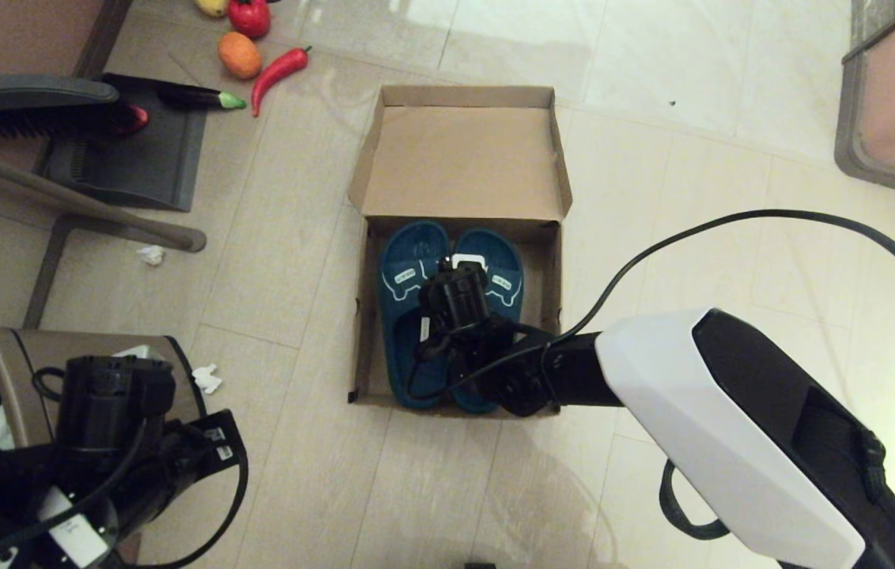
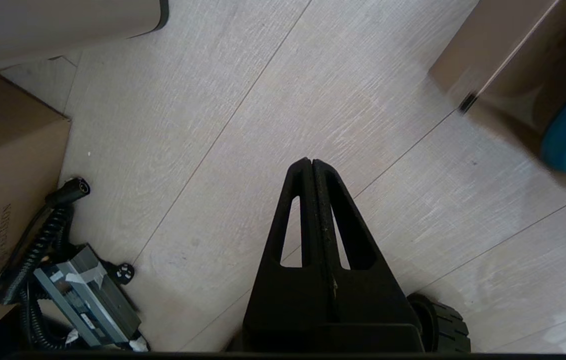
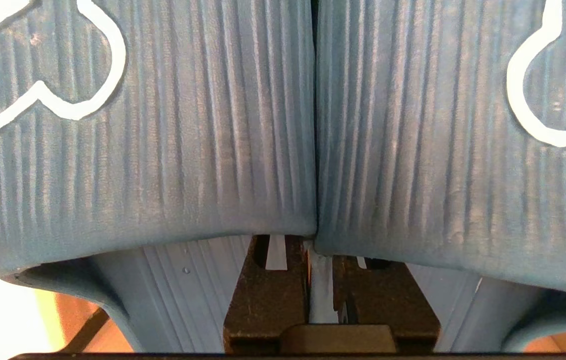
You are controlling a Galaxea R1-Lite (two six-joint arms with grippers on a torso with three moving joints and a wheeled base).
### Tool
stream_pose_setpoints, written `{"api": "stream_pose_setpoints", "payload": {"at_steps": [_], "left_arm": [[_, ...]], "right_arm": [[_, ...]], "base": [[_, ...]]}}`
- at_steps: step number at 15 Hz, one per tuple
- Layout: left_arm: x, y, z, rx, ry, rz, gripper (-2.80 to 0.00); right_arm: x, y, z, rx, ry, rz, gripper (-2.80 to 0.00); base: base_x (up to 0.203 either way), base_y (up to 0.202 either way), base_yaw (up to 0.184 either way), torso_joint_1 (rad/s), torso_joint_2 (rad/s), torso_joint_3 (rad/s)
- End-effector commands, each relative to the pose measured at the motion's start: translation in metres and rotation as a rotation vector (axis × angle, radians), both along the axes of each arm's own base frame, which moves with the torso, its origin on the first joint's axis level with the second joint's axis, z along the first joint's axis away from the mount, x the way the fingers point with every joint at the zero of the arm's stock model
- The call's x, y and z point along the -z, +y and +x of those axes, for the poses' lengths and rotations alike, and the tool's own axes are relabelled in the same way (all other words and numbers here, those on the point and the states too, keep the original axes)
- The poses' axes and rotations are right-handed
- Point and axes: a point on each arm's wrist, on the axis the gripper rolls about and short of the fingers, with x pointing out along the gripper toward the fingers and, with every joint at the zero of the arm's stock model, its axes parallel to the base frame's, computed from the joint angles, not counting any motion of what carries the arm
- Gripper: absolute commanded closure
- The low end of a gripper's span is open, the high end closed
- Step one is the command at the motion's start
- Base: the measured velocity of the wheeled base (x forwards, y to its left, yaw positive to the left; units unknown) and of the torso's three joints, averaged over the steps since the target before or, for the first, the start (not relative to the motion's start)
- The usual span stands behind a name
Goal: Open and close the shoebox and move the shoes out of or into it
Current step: Put the shoes into the shoe box
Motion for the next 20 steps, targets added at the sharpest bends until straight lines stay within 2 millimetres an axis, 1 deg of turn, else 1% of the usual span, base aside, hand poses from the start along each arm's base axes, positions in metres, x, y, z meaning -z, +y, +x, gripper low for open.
{"api": "stream_pose_setpoints", "payload": {"at_steps": [1,4,10,11,12,17,18,19,20], "left_arm": [[0.002,0.0,0.0,-0.004,0.007,0.001,0.0],[0.003,0.001,-0.002,-0.005,0.01,0.001,0.0],[0.003,0.0,-0.002,-0.004,0.006,-0.001,0.0],[0.003,0.001,-0.003,-0.005,0.006,-0.001,0.0],[0.002,0.001,-0.004,-0.006,0.003,-0.002,0.0],[0.001,0.0,-0.001,0.001,0.001,-0.007,0.0],[0.003,0.0,0.0,0.005,0.008,-0.009,0.0],[0.004,-0.002,0.003,0.015,0.014,-0.014,0.0],[0.006,-0.005,0.011,0.028,0.013,-0.024,0.0]], "right_arm": [[0.006,-0.004,0.006,0.017,0.007,-0.006,0.0],[0.005,-0.014,0.014,0.037,0.005,-0.007,0.0],[0.007,-0.014,0.014,0.031,0.01,-0.033,0.0],[0.008,-0.013,0.013,0.029,0.011,-0.034,-0.77],[0.01,-0.012,0.013,0.028,0.012,-0.032,-2.8],[0.013,-0.012,0.013,0.034,0.014,-0.032,-2.8],[0.008,-0.013,0.012,0.037,0.008,-0.028,-2.8],[-0.003,-0.016,0.01,0.039,-0.003,-0.019,-2.8],[-0.016,-0.022,0.009,0.048,-0.017,-0.008,-2.8]], "base": [[0.0,0.0,0.0,0.0,0.0,0.0],[0.0,0.0,0.0,0.0,0.0,0.0],[0.0,0.0,0.0,0.0,0.0,0.0],[0.0,0.0,0.0,0.0,0.0,0.0],[0.0,0.0,0.0,0.0,0.0,0.0],[0.0,0.0,0.0,0.0,0.0,0.0],[0.0,0.0,0.0,0.0,0.0,0.0],[0.0,0.0,0.0,0.0,0.0,0.0],[0.0,0.0,0.0,0.0,0.0,0.0]]}}
